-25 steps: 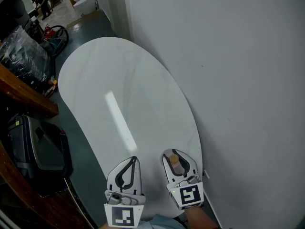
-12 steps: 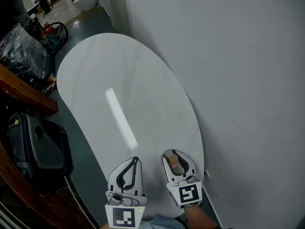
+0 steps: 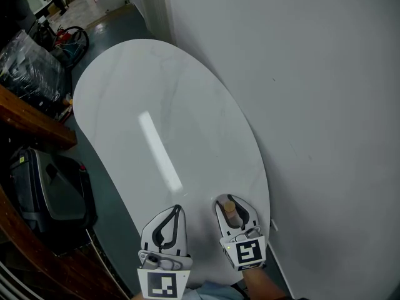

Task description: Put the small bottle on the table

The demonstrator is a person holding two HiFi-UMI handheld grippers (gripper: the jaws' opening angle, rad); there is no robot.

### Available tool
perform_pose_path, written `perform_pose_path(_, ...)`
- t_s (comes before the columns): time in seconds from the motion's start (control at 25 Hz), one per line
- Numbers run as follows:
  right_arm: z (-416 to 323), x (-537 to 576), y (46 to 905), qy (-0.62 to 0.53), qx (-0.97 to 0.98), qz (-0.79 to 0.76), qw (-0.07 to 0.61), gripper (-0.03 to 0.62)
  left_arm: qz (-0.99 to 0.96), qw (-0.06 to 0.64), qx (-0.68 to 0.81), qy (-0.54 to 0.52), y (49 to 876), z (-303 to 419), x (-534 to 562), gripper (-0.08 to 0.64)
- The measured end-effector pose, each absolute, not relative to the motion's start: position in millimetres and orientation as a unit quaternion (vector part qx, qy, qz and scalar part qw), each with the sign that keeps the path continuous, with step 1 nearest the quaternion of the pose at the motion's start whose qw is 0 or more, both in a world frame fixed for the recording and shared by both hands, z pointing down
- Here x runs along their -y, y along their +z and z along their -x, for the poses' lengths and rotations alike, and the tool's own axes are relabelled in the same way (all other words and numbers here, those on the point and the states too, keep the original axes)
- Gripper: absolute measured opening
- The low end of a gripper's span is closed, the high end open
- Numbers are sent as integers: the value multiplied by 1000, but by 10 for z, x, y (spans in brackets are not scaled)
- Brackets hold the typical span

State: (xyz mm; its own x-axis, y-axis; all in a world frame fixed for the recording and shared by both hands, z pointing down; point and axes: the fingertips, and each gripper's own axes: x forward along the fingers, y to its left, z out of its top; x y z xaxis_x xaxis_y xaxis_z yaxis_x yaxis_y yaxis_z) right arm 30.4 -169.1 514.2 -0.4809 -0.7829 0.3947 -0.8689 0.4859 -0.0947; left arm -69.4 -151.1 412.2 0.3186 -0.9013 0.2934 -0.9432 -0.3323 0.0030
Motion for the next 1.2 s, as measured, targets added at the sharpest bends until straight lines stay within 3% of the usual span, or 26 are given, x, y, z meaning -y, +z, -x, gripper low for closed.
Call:
perform_pose_path(0.6, -305, 1714, 5262, 137, 849, -486, 158, 126, -807, 89, 568, 134, 4188, 708, 1538, 0)
perform_pose_path(0.88, -237, 1693, 5259, 73, 866, -470, 152, 127, -809, 86, 566, 136, 4174, 698, 1551, 0)
perform_pose_path(1.2, -207, 1636, 5366, 107, 854, -484, 155, 130, -805, 84, 572, 131, 4152, 736, 1519, 0)
